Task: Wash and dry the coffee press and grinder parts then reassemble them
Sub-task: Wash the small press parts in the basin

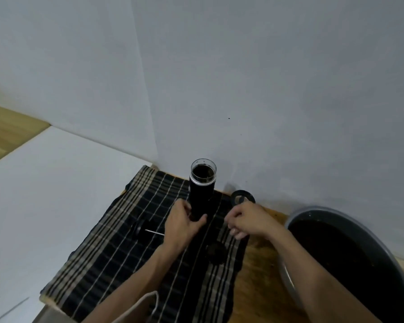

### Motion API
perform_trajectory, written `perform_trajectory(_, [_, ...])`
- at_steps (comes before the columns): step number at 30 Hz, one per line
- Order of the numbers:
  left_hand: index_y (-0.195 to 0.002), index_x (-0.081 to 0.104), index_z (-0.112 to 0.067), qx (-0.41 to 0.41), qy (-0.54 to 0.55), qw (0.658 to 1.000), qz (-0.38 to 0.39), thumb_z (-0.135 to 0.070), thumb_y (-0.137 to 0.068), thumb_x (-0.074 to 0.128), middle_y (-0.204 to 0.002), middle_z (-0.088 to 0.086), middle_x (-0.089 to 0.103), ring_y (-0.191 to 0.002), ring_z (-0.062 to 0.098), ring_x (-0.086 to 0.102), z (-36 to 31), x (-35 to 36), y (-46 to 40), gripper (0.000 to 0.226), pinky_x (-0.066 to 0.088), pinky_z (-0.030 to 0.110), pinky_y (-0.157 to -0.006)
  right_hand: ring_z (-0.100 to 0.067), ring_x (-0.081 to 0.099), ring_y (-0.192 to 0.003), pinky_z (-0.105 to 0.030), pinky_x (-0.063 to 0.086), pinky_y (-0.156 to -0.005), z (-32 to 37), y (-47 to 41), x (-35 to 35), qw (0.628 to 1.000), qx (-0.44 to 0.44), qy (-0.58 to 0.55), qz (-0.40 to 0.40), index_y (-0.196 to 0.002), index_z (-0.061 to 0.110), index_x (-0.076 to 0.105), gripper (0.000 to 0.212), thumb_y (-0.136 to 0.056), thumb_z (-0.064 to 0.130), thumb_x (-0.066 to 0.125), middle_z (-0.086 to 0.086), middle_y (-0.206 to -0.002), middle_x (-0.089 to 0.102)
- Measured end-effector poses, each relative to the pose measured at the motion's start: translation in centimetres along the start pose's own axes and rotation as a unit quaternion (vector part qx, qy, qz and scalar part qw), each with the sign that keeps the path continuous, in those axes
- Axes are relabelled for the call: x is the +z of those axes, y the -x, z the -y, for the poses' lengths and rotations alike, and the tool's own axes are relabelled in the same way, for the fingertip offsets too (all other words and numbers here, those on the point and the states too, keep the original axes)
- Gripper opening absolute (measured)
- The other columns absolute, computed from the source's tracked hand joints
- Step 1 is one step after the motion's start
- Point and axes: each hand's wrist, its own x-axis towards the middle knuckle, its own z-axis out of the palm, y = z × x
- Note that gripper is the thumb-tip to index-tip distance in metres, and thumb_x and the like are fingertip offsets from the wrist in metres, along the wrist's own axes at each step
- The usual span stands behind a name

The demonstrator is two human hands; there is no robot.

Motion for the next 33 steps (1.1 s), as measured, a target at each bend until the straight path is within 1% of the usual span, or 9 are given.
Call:
perform_trajectory(4, [-0.145,0.036,-0.011,-0.005,0.038,0.999,0.016,-0.053,-0.063,0.091,-0.138,0.005,0.044,-0.129,0.020,0.040,-1.1,-1.0,-3.2,0.106,0.041,0.034,-0.108,-0.023,0.077,-0.073,-0.036,0.065,-0.072,5.4,0.6,-2.9,0.989,-0.077,-0.008,-0.128,-0.109,0.016,0.071,0.021,-0.090,0.013,0.067,-0.004,-0.093,0.076])
perform_trajectory(6, [-0.151,0.029,-0.015,0.003,0.062,0.997,0.050,-0.055,-0.057,0.093,-0.145,0.002,0.042,-0.137,0.021,0.035,-2.1,-1.1,-4.8,0.121,0.035,0.040,-0.115,-0.018,0.072,-0.089,-0.031,0.059,-0.078,7.3,0.2,-3.7,0.980,-0.105,0.050,-0.159,-0.123,0.021,0.065,0.039,-0.085,0.015,0.069,0.001,-0.110,0.071])
perform_trajectory(8, [-0.146,0.036,-0.020,0.023,0.097,0.993,0.063,-0.051,-0.055,0.095,-0.135,-0.007,0.053,-0.132,0.017,0.047,-3.2,-0.9,-6.0,0.113,0.040,0.030,-0.109,-0.020,0.065,-0.109,-0.032,0.055,-0.089,8.1,-0.7,-3.9,0.981,-0.086,0.080,-0.151,-0.137,0.019,0.057,0.054,-0.084,0.014,0.070,-0.001,-0.123,0.067])
perform_trajectory(11, [-0.131,0.049,-0.018,-0.004,0.151,0.986,0.065,-0.032,-0.064,0.096,-0.112,-0.014,0.064,-0.109,0.012,0.064,-4.5,-0.8,-7.3,0.083,0.045,0.004,-0.079,-0.026,0.061,-0.121,-0.030,0.052,-0.091,7.7,-1.9,-2.9,0.986,-0.032,0.107,-0.121,-0.147,0.011,0.048,0.068,-0.083,0.012,0.073,-0.010,-0.135,0.063])
perform_trajectory(16, [-0.123,0.060,-0.019,-0.018,0.259,0.965,0.026,-0.023,-0.067,0.094,-0.108,-0.006,0.074,-0.098,0.005,0.071,-5.5,-2.8,-8.6,0.065,0.055,0.019,-0.084,-0.025,0.055,-0.130,-0.035,0.050,-0.104,4.5,-3.5,0.3,0.997,-0.005,0.047,-0.058,-0.158,0.015,0.030,0.105,-0.072,0.031,0.090,-0.009,-0.152,0.049])
perform_trajectory(19, [-0.120,0.062,-0.010,-0.008,0.353,0.936,0.007,-0.020,-0.072,0.084,-0.103,0.005,0.076,-0.092,0.016,0.074,-7.6,-5.1,-9.3,0.054,0.058,0.026,-0.077,-0.023,0.049,-0.138,-0.040,0.047,-0.109,3.8,-4.0,1.8,0.998,-0.035,-0.005,-0.043,-0.160,0.021,0.018,0.132,-0.057,0.053,0.094,-0.003,-0.156,0.044])
perform_trajectory(23, [-0.109,0.064,0.000,0.008,0.411,0.911,0.045,-0.034,-0.070,0.075,-0.091,0.012,0.073,-0.083,0.027,0.070,-9.4,-7.5,-10.3,0.053,0.057,0.035,-0.073,-0.008,0.059,-0.118,-0.026,0.048,-0.095,4.9,-3.0,2.4,0.988,-0.114,-0.101,-0.022,-0.152,0.023,0.032,0.111,-0.064,0.047,0.095,0.010,-0.136,0.059])
perform_trajectory(28, [-0.114,0.057,0.013,-0.011,0.443,0.891,0.096,-0.034,-0.070,0.075,-0.099,0.037,0.063,-0.091,0.045,0.063,-9.4,-7.7,-11.0,0.067,0.052,0.061,-0.084,-0.015,0.073,-0.087,-0.037,0.060,-0.088,5.3,-1.8,2.2,0.976,-0.168,-0.136,0.001,-0.112,0.018,0.063,0.052,-0.069,0.026,0.091,-0.006,-0.097,0.075])
perform_trajectory(33, [-0.112,0.061,0.007,-0.013,0.411,0.907,0.091,-0.036,-0.067,0.076,-0.094,0.023,0.070,-0.087,0.040,0.068,-10.5,-7.5,-10.3,0.064,0.055,0.054,-0.080,-0.014,0.071,-0.092,-0.036,0.060,-0.089,4.3,-1.7,2.2,0.977,-0.168,-0.132,-0.006,-0.115,0.025,0.062,0.056,-0.068,0.032,0.091,-0.001,-0.103,0.074])
